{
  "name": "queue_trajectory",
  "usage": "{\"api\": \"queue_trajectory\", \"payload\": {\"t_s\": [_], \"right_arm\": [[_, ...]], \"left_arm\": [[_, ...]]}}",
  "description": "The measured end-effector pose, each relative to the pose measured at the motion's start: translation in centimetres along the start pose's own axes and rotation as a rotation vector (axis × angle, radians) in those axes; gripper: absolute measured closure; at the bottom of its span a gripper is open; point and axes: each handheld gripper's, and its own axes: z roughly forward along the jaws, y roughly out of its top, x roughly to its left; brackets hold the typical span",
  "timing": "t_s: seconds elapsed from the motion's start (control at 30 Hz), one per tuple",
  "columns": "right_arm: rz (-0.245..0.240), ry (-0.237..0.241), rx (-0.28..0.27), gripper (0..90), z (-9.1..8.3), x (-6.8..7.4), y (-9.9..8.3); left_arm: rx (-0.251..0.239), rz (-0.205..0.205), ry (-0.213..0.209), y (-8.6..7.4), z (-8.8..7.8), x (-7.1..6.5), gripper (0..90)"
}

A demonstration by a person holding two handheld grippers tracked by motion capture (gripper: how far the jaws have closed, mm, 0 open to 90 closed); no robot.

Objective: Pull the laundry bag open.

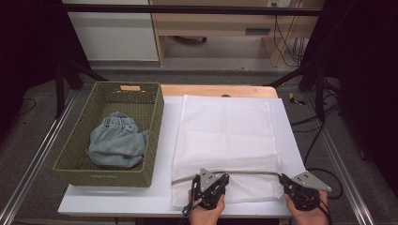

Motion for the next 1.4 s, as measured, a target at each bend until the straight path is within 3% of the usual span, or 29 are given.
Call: {"api": "queue_trajectory", "payload": {"t_s": [0.83, 1.4], "right_arm": [[-0.003, -0.009, -0.001, 85.3, 0.0, -0.1, -0.1], [0.012, -0.014, 0.002, 85.3, -0.2, -0.5, -0.2]], "left_arm": [[-0.013, -0.001, 0.035, -0.5, -2.1, 1.8, 86.8], [-0.012, -0.051, 0.061, -1.5, -3.5, 4.3, 86.8]]}}
